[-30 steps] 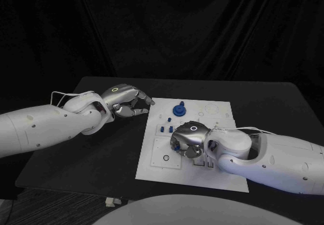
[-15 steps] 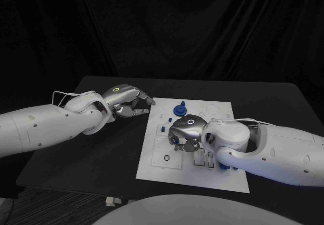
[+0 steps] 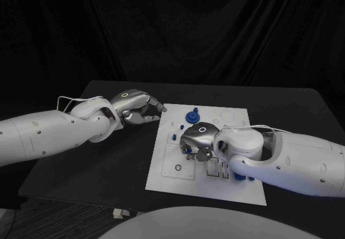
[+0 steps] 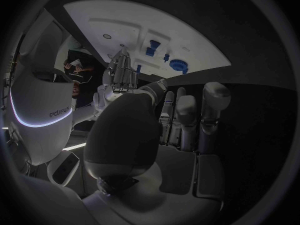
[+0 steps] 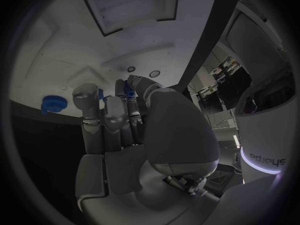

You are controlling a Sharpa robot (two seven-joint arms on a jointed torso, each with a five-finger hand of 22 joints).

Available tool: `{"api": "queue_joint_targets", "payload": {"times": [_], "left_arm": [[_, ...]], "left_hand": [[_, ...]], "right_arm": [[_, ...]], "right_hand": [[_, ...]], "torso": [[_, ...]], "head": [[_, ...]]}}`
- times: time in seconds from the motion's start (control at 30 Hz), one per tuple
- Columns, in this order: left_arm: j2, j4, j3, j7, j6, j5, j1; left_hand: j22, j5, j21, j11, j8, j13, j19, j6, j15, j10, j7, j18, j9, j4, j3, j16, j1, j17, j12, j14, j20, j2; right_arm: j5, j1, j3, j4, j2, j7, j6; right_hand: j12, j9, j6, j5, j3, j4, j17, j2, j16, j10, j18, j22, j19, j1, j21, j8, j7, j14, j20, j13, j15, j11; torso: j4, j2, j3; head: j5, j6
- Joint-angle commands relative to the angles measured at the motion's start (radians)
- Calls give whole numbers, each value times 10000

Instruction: Assemble the parts on the task board

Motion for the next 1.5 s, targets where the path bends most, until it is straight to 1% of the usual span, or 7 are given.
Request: {"api": "queue_joint_targets", "payload": {"times": [0.03,0.4,0.5,1.0,1.5], "left_arm": [[15,17,9,145,79,68,-15],[26,5,9,135,150,68,-16],[29,3,9,135,160,68,-18],[38,-10,9,122,215,68,-26],[46,-14,9,116,234,68,-37]], "left_hand": [[1043,65,-69,43,-31,13,-60,15,9,61,67,105,-14,-8,64,-60,25,-8,49,-88,-21,99],[1042,64,-81,45,-31,13,-63,15,10,59,69,106,-16,-3,68,-73,23,-24,55,-96,-20,106],[1042,64,-81,45,-31,13,-63,15,10,59,69,106,-16,-3,68,-73,23,-24,55,-96,-20,106],[1038,63,-99,47,-30,14,-67,16,11,61,71,108,-18,1,73,-76,22,-26,62,-97,-20,116],[1038,63,-99,47,-30,14,-67,16,11,61,71,108,-18,1,73,-76,22,-26,62,-97,-20,116]], "right_arm": [[-85,-33,6,-9,17,-44,231],[-84,-85,6,-20,18,58,273],[-84,-108,6,-12,8,85,215],[154,-267,6,4,-43,147,-61],[171,-284,5,-11,-60,48,127]], "right_hand": [[42,-29,-49,11,-7,-16,-86,62,-92,-44,84,940,-100,-52,-106,-66,26,-102,-20,19,7,4],[60,-88,-84,-103,5,-13,-259,61,-280,-68,113,892,-191,-88,-314,-154,46,-194,-4,36,23,19],[69,-108,-96,-126,12,-12,-409,61,-430,-70,145,845,-268,-98,-514,-184,52,-262,2,42,29,23],[101,-155,-119,-131,40,-42,-607,49,-647,-55,191,777,-387,-79,-811,-252,64,-366,10,62,32,25],[108,-209,-169,-138,55,-33,-833,35,-893,-73,236,702,-517,-110,-1137,-334,92,-479,22,71,49,47]], "torso": [[-2,-5,3],[-3,-6,2],[-1,-5,4],[-6,-3,2],[-2,-6,2]], "head": [[7,-2],[33,-2],[34,-2],[50,-2],[46,-2]]}}
